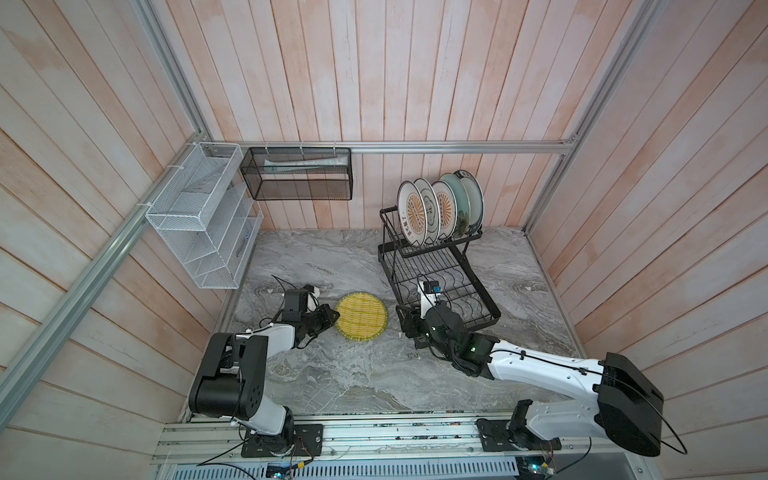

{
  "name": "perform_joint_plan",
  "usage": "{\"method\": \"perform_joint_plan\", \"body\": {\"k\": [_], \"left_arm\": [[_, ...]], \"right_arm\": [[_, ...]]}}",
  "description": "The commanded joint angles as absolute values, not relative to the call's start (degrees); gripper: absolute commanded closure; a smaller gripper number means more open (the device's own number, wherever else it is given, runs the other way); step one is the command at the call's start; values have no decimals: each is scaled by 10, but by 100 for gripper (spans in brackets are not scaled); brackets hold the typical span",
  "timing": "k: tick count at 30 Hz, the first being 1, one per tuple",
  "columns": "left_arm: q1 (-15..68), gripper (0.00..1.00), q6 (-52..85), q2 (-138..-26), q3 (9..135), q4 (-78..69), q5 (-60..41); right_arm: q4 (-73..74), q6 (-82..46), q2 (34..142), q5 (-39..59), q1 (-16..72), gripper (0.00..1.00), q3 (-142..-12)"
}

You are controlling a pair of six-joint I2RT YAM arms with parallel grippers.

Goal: Load the plates into the dish rack

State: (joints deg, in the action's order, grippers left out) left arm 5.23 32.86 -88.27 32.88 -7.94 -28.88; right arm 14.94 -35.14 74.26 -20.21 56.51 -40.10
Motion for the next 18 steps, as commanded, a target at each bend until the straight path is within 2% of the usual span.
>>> {"method": "perform_joint_plan", "body": {"k": [1, 7, 18], "left_arm": [[48, 95, 318, -879, 324, -41, -270], [42, 100, 318, -862, 328, -35, -294], [26, 100, 335, -834, 330, -55, -355]], "right_arm": [[149, -356, 738, -201, 562, 48, -396], [148, -355, 737, -199, 560, 48, -396], [152, -355, 735, -186, 550, 48, -394]]}}
